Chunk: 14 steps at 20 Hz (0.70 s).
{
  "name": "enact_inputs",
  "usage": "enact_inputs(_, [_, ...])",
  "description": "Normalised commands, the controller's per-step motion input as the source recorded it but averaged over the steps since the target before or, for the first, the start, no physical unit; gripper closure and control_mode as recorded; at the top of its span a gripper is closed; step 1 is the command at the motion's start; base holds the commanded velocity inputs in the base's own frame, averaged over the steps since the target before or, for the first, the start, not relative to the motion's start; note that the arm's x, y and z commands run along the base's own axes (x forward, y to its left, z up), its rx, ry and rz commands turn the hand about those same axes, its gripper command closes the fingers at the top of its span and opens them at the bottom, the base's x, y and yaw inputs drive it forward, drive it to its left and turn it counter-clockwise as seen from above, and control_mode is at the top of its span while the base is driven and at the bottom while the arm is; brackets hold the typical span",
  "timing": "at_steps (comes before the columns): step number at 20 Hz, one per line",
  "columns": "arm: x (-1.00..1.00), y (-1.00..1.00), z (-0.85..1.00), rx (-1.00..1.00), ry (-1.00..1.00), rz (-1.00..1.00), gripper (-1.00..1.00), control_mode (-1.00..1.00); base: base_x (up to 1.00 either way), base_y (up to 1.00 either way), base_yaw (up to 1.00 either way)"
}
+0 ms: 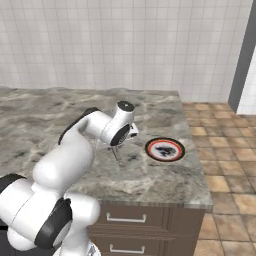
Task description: Pick up the tongs from the counter and place them near the plate next to the oven.
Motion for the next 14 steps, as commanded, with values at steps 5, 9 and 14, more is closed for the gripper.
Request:
enact_inputs(5, [0.40, -0.34, -0.46, 0.01, 0.07, -0.15, 1.00, -1.00, 0.00, 0.00, 0.00])
enact_inputs(9, [0.38, -0.01, -0.41, -0.01, 0.00, -0.16, 1.00, -1.00, 0.00, 0.00, 0.00])
enact_inputs(14, [0.29, 0.00, -0.53, -0.07, 0.00, -0.12, 1.00, -1.00, 0.00, 0.00, 0.00])
